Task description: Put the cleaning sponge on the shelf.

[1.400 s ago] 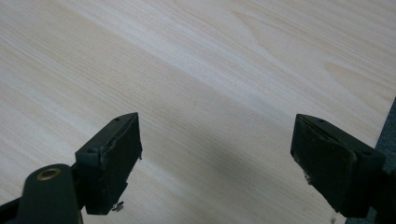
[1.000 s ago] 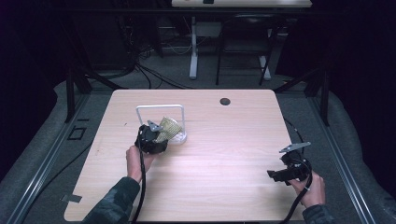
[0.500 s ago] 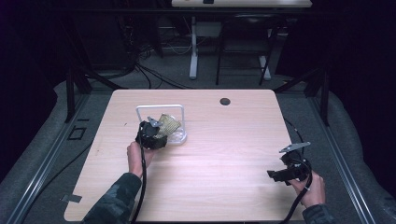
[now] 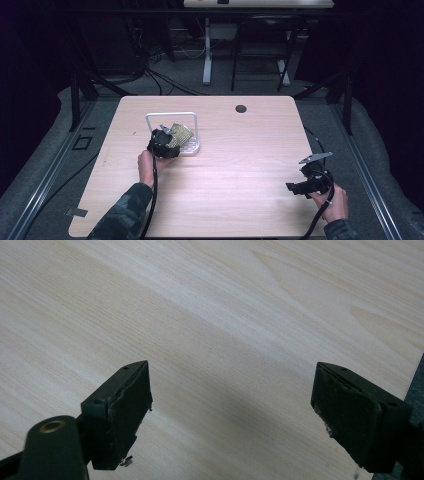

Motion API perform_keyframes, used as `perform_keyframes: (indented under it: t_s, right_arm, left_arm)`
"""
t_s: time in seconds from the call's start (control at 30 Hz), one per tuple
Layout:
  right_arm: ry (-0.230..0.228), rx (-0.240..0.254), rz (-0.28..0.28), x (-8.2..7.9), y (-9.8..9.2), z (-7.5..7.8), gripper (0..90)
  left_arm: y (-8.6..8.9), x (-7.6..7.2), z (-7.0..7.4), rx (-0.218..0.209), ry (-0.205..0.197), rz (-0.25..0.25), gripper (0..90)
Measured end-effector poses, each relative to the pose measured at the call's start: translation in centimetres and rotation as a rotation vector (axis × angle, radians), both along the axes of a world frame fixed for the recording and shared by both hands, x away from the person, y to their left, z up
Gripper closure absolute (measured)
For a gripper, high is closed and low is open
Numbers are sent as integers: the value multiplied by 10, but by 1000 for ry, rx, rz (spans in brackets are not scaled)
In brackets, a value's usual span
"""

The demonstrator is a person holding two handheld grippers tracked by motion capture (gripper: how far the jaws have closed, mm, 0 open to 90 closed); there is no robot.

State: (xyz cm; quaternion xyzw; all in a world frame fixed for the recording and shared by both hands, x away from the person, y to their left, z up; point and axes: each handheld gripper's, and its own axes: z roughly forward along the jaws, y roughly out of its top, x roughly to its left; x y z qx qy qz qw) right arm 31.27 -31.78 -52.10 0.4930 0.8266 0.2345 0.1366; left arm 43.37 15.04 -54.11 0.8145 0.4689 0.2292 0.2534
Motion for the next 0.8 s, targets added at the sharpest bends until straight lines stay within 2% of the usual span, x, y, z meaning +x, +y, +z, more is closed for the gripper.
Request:
perform_keyframes:
  t_s: [0.37,0.57,0.8]
  right_arm:
    - [0,2,0,0,0,0,159]
    - [1,0,0,0,0,0,159]
    - [0,-1,3,-1,1,1,159]
  left_arm:
    - [-3,4,-6,14,18,6,361]
    - [-2,5,-7,19,22,19,266]
    - [-2,4,-6,10,19,4,200]
